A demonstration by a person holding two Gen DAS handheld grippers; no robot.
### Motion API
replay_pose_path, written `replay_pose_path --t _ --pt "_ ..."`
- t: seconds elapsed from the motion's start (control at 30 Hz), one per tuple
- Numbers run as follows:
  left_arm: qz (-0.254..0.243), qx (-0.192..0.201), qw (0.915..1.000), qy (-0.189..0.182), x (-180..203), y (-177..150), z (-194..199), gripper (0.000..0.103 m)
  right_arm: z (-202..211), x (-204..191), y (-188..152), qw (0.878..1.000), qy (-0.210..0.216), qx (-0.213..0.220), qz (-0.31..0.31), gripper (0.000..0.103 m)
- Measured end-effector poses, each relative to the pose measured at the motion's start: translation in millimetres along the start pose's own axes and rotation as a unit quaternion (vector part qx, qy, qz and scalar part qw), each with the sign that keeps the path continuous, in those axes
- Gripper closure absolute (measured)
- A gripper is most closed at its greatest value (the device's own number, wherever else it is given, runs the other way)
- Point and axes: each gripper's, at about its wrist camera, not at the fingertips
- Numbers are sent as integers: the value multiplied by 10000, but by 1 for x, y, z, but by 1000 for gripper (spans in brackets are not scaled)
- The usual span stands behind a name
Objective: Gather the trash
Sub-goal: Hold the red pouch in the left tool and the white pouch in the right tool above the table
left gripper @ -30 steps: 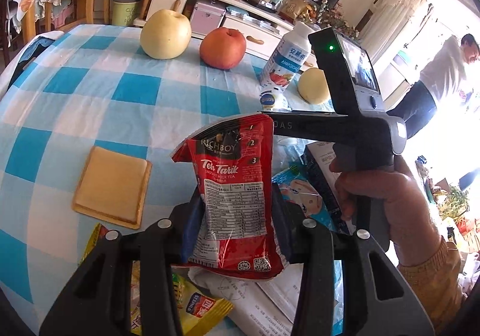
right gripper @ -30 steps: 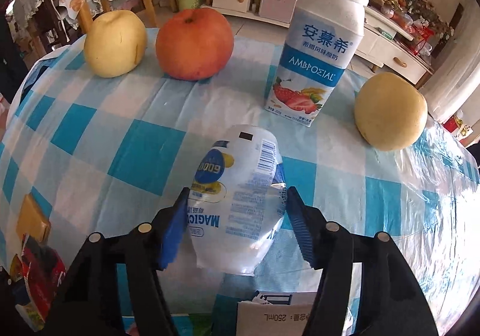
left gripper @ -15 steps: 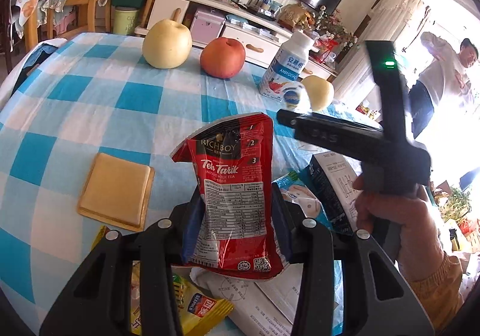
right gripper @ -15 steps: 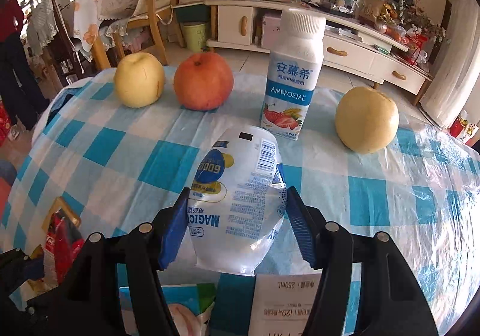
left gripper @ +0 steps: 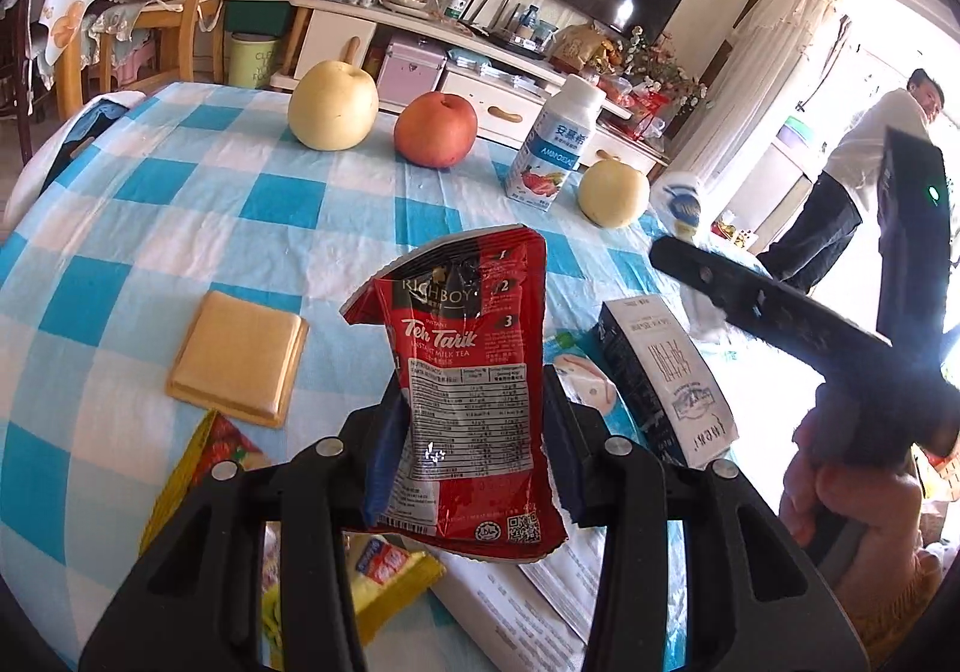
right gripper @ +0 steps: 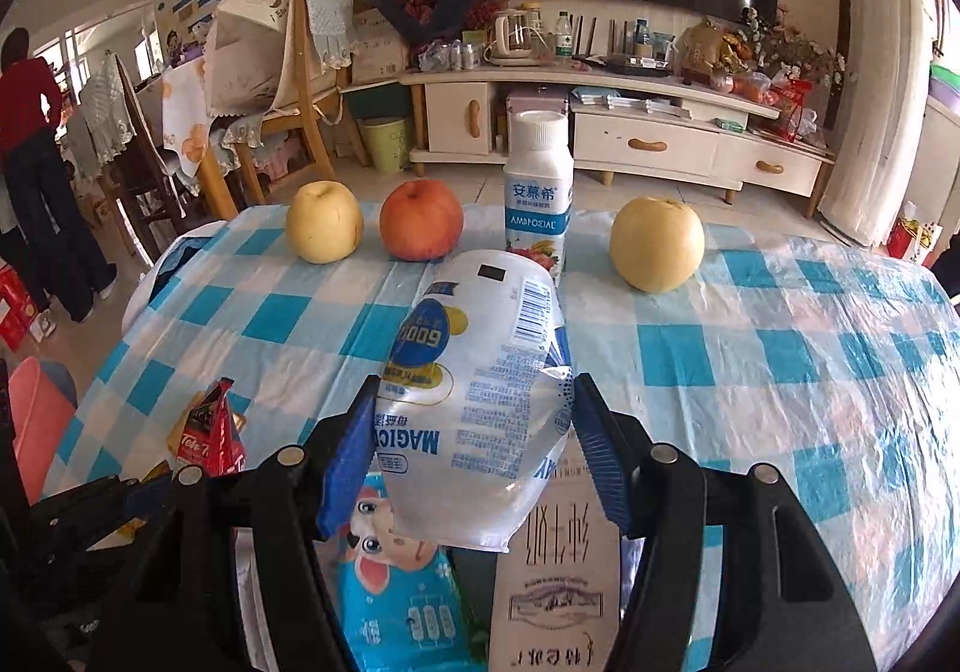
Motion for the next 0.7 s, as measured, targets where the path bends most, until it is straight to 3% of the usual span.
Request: replay_pose_path --t 0.4,0.7 --pt "-46 189 9998 -46 2 -27 36 59 56 -16 -47 9997 -92 218 -27 40" --pt "-70 266 9996 -55 0 -42 55 59 74 -23 -78 9999 -99 57 -124 40"
Point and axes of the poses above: each gripper's, at about its wrist camera, not at the fingertips, and z roughly against the way its jaws point, x to its right, y to its top, and after that the axes turned 7 degrees about z, right-handed
